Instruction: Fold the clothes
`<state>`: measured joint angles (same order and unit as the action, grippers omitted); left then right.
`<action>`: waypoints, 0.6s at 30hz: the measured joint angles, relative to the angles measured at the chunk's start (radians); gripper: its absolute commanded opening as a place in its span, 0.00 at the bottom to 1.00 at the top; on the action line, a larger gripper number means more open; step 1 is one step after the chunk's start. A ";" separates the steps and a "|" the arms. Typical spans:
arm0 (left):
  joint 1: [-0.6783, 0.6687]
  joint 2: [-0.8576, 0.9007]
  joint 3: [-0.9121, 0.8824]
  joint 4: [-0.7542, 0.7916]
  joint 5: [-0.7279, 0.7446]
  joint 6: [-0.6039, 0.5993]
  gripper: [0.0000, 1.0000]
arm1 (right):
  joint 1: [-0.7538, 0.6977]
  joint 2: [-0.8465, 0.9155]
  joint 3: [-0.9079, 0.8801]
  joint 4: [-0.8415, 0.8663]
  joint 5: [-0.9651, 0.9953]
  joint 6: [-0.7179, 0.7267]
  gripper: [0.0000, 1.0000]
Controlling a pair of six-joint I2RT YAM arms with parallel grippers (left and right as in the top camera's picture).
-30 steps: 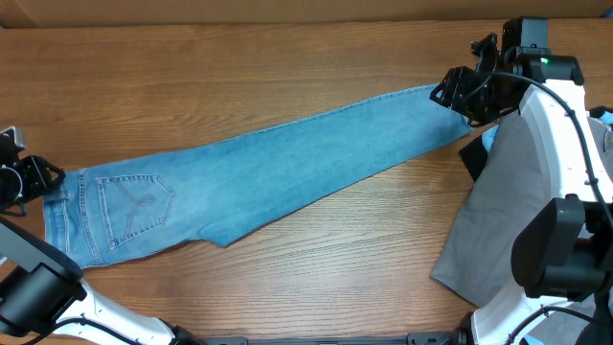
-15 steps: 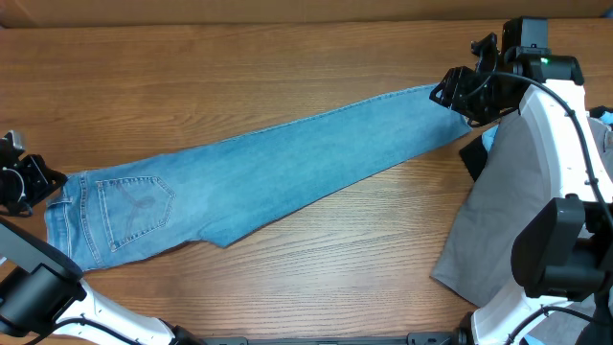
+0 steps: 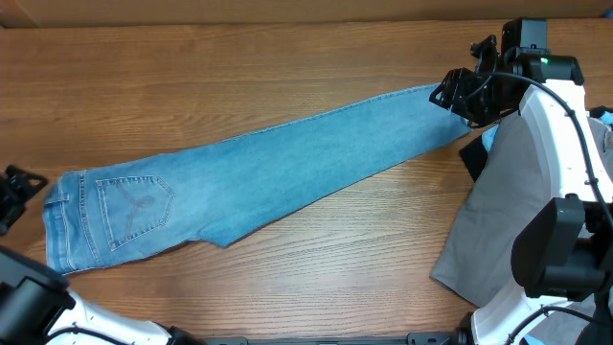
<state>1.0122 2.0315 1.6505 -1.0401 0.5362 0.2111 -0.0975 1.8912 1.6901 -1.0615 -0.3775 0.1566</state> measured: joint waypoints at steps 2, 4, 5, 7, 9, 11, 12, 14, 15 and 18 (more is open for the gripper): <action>0.031 0.000 0.000 0.001 0.005 0.000 0.81 | 0.000 0.000 0.000 0.001 0.000 0.000 0.57; 0.046 0.004 0.000 0.002 0.014 0.005 0.81 | 0.000 0.000 0.000 0.000 0.000 0.000 0.57; 0.046 0.011 0.000 0.002 0.022 0.007 0.81 | 0.000 0.000 0.000 0.000 0.000 0.000 0.57; 0.037 0.036 0.000 0.000 0.042 0.017 0.80 | 0.000 0.000 0.000 0.000 0.000 0.000 0.57; 0.023 0.087 0.000 -0.013 0.077 0.045 0.76 | 0.000 0.000 0.000 -0.002 0.000 0.000 0.57; 0.009 0.137 -0.001 -0.033 0.121 0.082 0.68 | 0.000 0.000 0.000 -0.003 0.000 0.000 0.57; 0.008 0.156 -0.002 -0.045 0.142 0.105 0.59 | 0.000 0.000 0.000 -0.003 0.000 0.000 0.57; 0.002 0.183 -0.005 -0.068 0.193 0.151 0.36 | 0.000 0.000 0.000 -0.005 0.000 0.000 0.57; 0.002 0.187 -0.006 -0.072 0.213 0.165 0.28 | 0.000 0.000 0.000 -0.004 0.000 0.000 0.57; 0.004 0.187 -0.006 -0.080 0.275 0.209 0.10 | 0.000 0.000 0.000 -0.004 0.000 0.000 0.57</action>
<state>1.0164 2.2189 1.6447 -1.1198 0.8116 0.4206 -0.0975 1.8912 1.6901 -1.0657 -0.3779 0.1566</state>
